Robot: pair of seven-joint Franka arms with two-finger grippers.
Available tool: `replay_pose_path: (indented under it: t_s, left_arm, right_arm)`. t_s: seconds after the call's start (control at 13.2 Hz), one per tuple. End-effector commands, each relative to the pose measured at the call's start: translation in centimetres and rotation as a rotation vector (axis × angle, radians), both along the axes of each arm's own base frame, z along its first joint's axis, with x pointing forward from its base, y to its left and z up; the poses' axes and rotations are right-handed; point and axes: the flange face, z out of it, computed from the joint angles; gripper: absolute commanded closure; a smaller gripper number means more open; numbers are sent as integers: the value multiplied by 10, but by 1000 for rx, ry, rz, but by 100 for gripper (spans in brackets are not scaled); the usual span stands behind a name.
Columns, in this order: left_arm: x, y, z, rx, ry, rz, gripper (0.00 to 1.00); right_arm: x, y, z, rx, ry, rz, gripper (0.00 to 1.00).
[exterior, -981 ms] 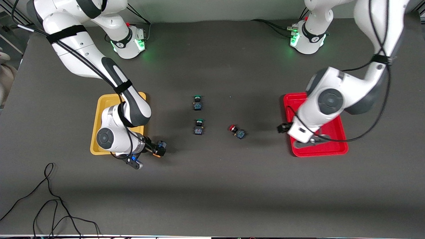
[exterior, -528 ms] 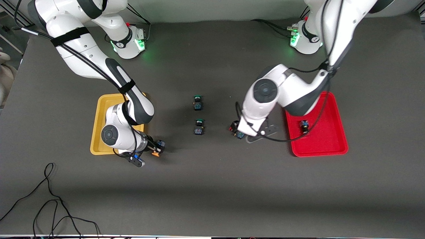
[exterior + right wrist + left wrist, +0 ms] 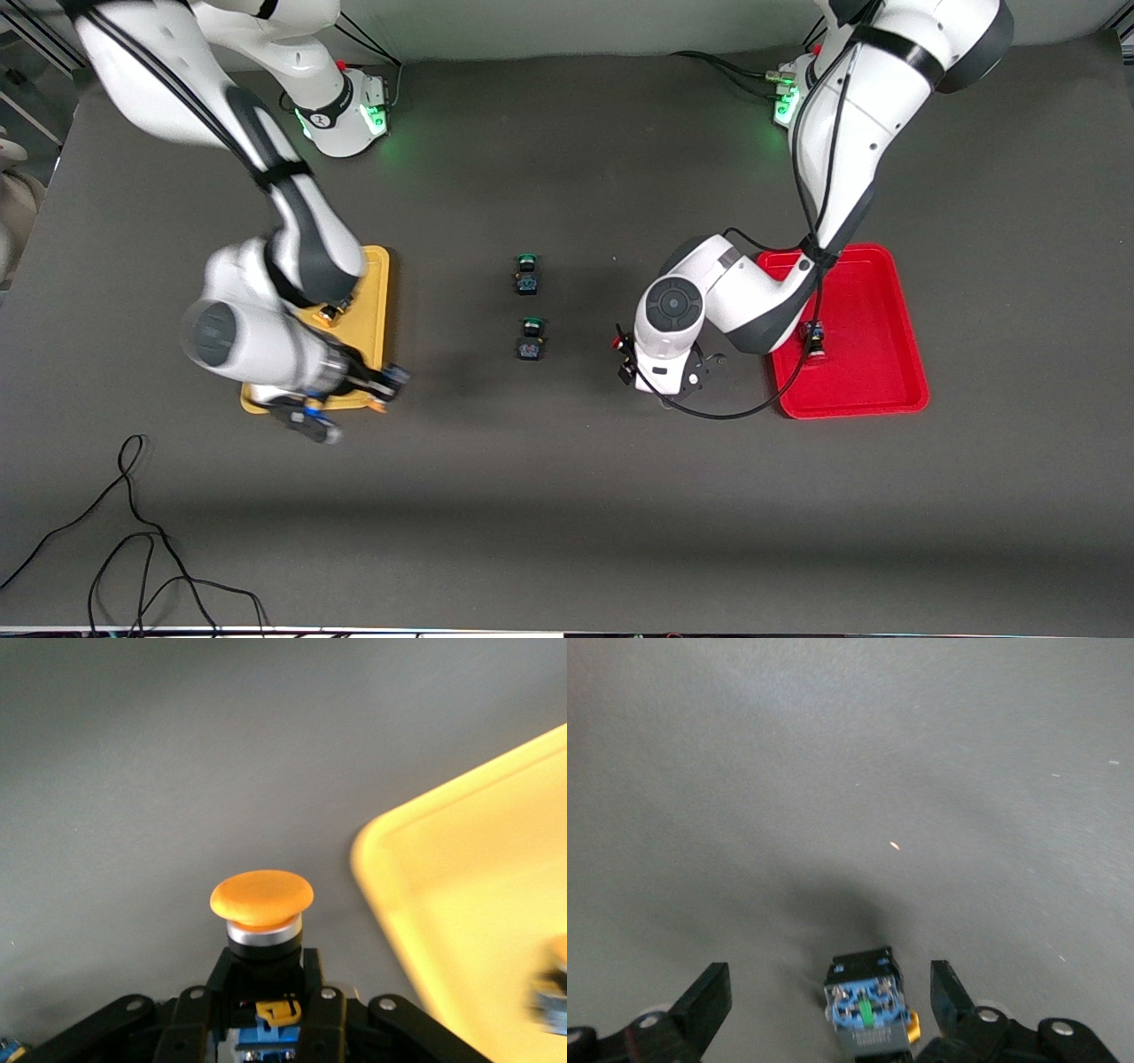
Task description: Place red and yellow buttons in trays
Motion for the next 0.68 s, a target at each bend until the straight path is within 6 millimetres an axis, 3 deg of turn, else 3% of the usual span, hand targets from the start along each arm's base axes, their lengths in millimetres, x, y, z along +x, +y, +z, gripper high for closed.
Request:
replay_pose_path:
  t_s: [0.0, 0.08, 0.15, 0.23, 0.3, 0.45, 0.53, 0.6]
  left_arm:
    - [3, -10, -10, 3, -30, 64, 0]
    - [1, -12, -11, 5, -28, 67, 0]
    - [-2, -18, -10, 0, -27, 64, 0]
    - [-4, -21, -9, -1, -26, 71, 3]
    - [-6, -22, -11, 4, -26, 74, 13]
    - [-7, -23, -11, 3, -24, 71, 65]
    - [-6, -22, -11, 3, -23, 71, 86]
    - [-4, -22, -9, 5, -23, 68, 98]
  right_arm:
    - [-38, -71, -17, -25, 12, 87, 91]
    - [-50, -100, -41, -25, 7, 115, 91]
    - [-62, -112, -70, 2, -11, 122, 91]
    - [-68, -117, -96, 26, -24, 123, 91]
    - [-70, -120, -121, 32, -10, 127, 91]
    - [-69, -121, -139, 12, -36, 117, 88]
    - [-70, -122, -145, 10, -30, 117, 83]
    - [-70, -122, -145, 9, -27, 113, 47]
